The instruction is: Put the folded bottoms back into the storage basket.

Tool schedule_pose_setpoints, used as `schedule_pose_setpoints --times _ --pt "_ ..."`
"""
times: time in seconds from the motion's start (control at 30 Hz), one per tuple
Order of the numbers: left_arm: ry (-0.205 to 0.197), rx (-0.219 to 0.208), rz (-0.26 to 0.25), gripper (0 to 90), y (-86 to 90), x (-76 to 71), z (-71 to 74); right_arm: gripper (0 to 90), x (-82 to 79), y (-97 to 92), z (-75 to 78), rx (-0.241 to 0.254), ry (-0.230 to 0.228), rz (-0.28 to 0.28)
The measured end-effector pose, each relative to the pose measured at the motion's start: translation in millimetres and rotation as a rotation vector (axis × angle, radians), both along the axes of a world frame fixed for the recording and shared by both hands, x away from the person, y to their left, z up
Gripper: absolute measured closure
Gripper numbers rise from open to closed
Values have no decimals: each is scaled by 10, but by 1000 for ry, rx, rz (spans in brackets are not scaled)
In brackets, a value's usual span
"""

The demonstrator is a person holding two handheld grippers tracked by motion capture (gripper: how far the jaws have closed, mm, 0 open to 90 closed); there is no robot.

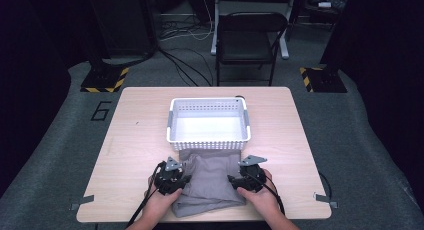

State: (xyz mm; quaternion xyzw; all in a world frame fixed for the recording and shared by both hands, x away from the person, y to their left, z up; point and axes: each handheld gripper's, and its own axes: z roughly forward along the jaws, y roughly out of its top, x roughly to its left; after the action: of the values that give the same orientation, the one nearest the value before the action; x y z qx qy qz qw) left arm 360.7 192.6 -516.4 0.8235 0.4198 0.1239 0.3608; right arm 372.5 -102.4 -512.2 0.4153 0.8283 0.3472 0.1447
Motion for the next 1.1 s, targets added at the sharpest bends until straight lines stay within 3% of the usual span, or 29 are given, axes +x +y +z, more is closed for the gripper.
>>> schedule_pose_setpoints --times 0.03,0.2,0.4,0.67,0.93,0.97,1.1 --pt "1 17 -8 720 2 -6 9 347 0 0 0 0 0 0" --pt "-5 -5 0 732 -7 -12 -3 334 -2 16 -14 2 2 -17" --pt "-12 6 -12 733 5 -12 -3 329 -12 47 -42 11 21 -52" --pt "-12 1 -8 734 5 -13 -6 379 -16 95 -38 3 30 -52" --pt "-12 3 -12 735 10 -13 -6 538 -32 118 -36 14 22 -24" --pt "-8 7 -11 734 11 -13 -2 564 -22 103 -39 10 10 -1" --pt "-6 -7 -2 735 8 -11 -8 639 -6 98 -34 31 35 8"
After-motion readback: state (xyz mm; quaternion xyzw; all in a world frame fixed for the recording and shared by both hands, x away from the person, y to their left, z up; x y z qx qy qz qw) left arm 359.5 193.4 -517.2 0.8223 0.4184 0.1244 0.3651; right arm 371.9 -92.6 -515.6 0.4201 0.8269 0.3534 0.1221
